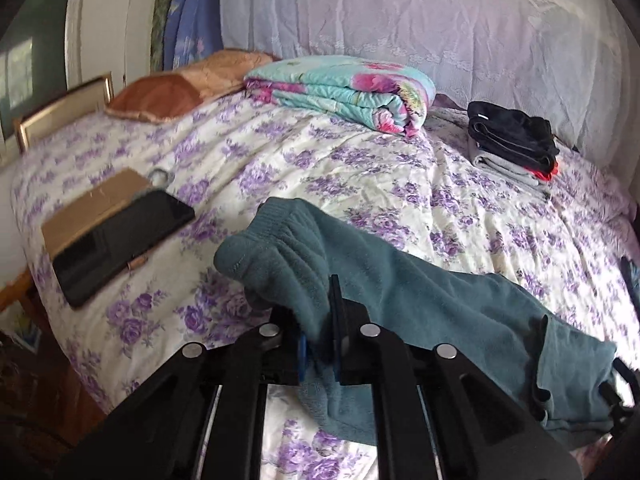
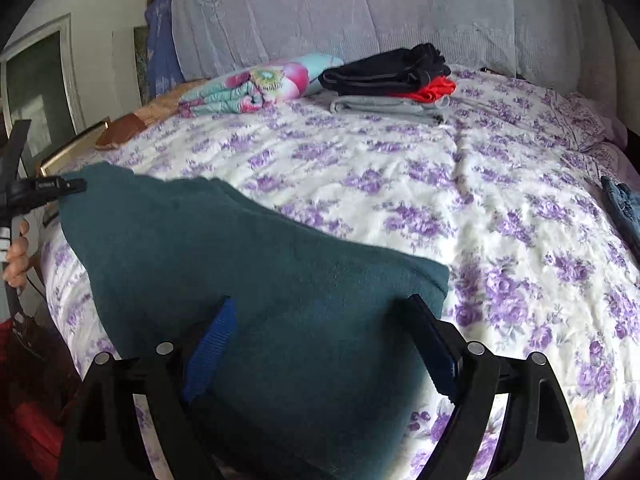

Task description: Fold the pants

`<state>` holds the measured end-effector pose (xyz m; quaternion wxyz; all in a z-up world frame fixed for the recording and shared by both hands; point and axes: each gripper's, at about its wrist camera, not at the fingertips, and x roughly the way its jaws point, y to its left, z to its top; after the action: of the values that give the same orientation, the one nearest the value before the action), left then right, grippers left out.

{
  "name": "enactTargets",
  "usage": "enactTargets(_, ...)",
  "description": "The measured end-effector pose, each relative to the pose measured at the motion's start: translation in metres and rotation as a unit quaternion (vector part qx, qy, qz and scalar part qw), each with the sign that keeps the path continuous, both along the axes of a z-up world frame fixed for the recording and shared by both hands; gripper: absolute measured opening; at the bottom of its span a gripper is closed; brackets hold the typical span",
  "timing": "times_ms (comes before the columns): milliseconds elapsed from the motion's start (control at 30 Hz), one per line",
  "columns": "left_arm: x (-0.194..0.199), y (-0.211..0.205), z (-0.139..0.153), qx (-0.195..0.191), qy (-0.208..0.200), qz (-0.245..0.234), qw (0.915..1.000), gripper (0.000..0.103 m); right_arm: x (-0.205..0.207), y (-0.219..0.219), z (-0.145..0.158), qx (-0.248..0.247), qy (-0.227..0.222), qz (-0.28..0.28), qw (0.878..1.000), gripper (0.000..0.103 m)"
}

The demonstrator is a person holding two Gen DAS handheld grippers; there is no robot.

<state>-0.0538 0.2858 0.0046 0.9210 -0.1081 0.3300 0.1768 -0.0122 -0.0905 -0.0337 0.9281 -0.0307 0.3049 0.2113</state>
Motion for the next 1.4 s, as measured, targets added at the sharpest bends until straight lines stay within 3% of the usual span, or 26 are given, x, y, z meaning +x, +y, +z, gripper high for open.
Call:
enactTargets(67,0.001,-0.016,0.007,0.033,-0.009,-0.009,0.9994,0.008,0.0,-0.009,0.006,0.01,-0.002,-0.014,1.0,0.087)
enactTargets(167,0.002,-0.032,0.015,0.057,-0.021,-0.023,0.9979,0.008,0.015,0.001,-0.023,-0.072,0.076,-0.002,0.994,0.095)
enactTargets(200,0.003,-0.038,0.018,0.064,-0.024,-0.028,0.9973,0.008,0.015,0.001,-0.029,-0.07,0.077,0.0,0.995,0.095)
enactTargets(333,0.008,-0.061,0.026,0.086,-0.028,-0.046,0.9948,0.008,0.005,-0.016,-0.012,-0.019,0.037,-0.011,0.999,0.095)
enactTargets(467,0.017,-0.083,0.034,0.099,-0.033,-0.069,0.9922,0.008,0.003,-0.039,-0.011,0.029,0.039,-0.03,0.998,0.096)
enactTargets(633,0.027,-0.115,0.038,0.122,-0.035,-0.096,0.9873,0.008,0.0,-0.067,-0.011,0.056,0.035,-0.066,0.996,0.096)
enactTargets(900,0.034,-0.167,0.038,0.144,-0.037,-0.143,0.9785,0.007,-0.005,-0.104,-0.006,0.06,0.015,-0.111,0.992,0.096)
enactTargets(1067,0.035,-0.193,0.038,0.144,-0.034,-0.171,0.9742,0.007,0.001,-0.119,-0.023,0.094,0.046,-0.115,0.988,0.096)
enactTargets(1233,0.025,-0.238,0.051,0.143,-0.058,-0.226,0.9619,0.007,0.001,-0.127,-0.025,0.131,0.047,-0.105,0.985,0.098)
enactTargets(1400,0.017,-0.298,0.06,0.108,-0.092,-0.302,0.9428,0.007,-0.001,-0.132,-0.025,0.154,0.043,-0.104,0.982,0.098)
